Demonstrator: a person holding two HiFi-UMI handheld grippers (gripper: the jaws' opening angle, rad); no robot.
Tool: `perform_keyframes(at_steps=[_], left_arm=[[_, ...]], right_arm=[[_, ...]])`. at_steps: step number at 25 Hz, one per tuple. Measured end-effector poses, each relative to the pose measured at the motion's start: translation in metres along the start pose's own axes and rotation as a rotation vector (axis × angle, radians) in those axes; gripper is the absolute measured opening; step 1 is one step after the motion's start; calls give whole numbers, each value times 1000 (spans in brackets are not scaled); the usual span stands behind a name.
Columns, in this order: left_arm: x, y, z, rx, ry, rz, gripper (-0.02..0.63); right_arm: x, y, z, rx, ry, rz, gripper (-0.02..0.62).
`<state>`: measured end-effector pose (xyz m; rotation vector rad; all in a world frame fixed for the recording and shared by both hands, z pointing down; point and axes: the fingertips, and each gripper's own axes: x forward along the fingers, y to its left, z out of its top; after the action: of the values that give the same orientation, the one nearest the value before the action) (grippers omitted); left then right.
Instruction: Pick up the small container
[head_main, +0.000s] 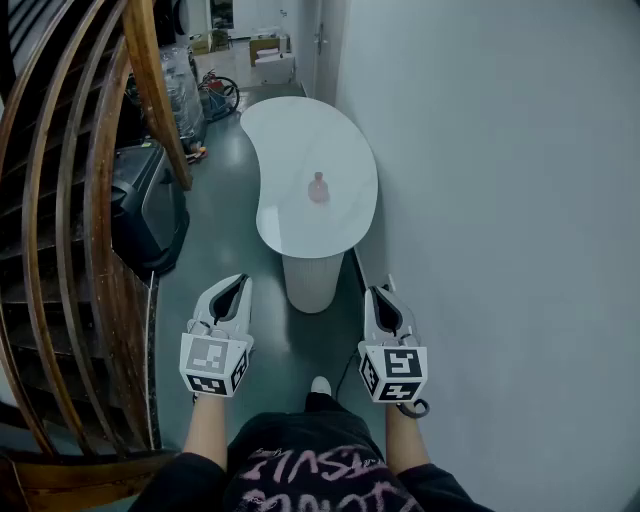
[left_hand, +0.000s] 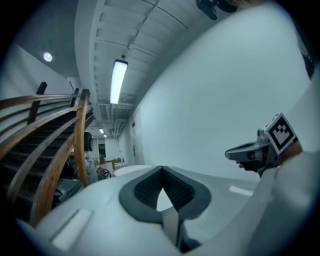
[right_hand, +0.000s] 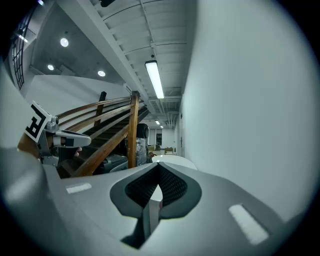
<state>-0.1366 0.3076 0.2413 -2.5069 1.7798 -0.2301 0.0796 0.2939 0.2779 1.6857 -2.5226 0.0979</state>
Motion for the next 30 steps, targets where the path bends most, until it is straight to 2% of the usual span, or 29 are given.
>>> perform_keyframes(at_steps=[8,19,30], left_arm=[[1,-1,0,-23,-1,-16,0],[-1,-8,-3,-8,8,-37,2],[-10,-4,-6,-27,-7,-65,2]], right_arm=[[1,1,-1,-2,9,3,11],[-8,-3,-3,-8,18,-11,11],[-10,9,-2,-33,36,-23,11]])
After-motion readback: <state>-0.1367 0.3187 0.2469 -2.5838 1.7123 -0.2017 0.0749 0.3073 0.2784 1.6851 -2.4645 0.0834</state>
